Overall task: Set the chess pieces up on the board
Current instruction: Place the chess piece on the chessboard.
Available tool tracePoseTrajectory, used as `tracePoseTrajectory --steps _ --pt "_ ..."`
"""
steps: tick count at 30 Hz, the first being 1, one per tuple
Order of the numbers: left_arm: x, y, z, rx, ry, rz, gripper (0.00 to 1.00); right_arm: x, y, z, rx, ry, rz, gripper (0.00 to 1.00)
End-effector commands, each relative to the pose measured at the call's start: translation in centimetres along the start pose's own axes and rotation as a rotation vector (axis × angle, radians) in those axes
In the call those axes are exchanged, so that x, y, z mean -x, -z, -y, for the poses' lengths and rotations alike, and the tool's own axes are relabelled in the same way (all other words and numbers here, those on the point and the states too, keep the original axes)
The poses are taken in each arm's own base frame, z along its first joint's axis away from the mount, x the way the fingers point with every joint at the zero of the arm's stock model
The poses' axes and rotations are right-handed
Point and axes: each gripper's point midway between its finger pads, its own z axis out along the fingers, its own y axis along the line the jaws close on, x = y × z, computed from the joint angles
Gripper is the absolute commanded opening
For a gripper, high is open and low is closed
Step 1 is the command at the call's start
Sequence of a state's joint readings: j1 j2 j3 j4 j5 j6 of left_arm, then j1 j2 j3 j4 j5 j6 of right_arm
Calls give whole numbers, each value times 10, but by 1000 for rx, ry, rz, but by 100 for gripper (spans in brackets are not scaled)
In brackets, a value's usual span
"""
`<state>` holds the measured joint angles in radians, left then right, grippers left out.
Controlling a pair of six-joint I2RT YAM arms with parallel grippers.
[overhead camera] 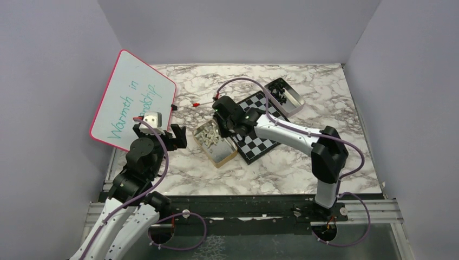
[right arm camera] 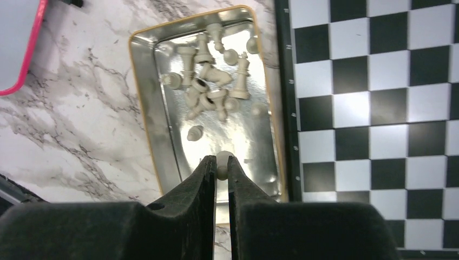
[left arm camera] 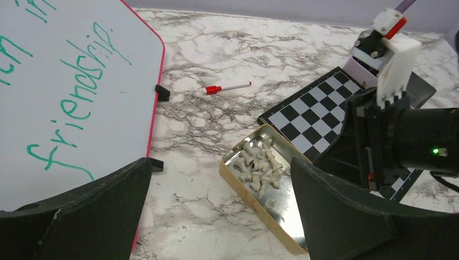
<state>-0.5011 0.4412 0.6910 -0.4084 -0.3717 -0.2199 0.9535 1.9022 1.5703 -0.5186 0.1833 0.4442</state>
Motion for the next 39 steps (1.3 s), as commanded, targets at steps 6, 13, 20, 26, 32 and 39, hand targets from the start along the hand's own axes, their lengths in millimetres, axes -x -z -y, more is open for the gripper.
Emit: tracePoseTrajectory --steps 6,13,20,26,32,39 --pt "-2 -3 9 -45 -5 -1 99 5 38 110 -189 -98 15 14" --pt "-4 -5 11 -53 -11 -8 99 -14 49 187 -292 -194 -18 14" --pt "-3 -4 11 -57 -11 -3 99 -25 48 234 -339 -264 -28 14" --pt "-4 -4 11 -58 -14 -6 99 -34 41 261 -376 -318 -47 14" --pt "-3 -4 12 -60 -13 -3 99 -41 33 275 -386 -351 -71 14" --pt "-3 -3 11 -59 -13 2 99 -49 27 286 -427 -352 -103 14"
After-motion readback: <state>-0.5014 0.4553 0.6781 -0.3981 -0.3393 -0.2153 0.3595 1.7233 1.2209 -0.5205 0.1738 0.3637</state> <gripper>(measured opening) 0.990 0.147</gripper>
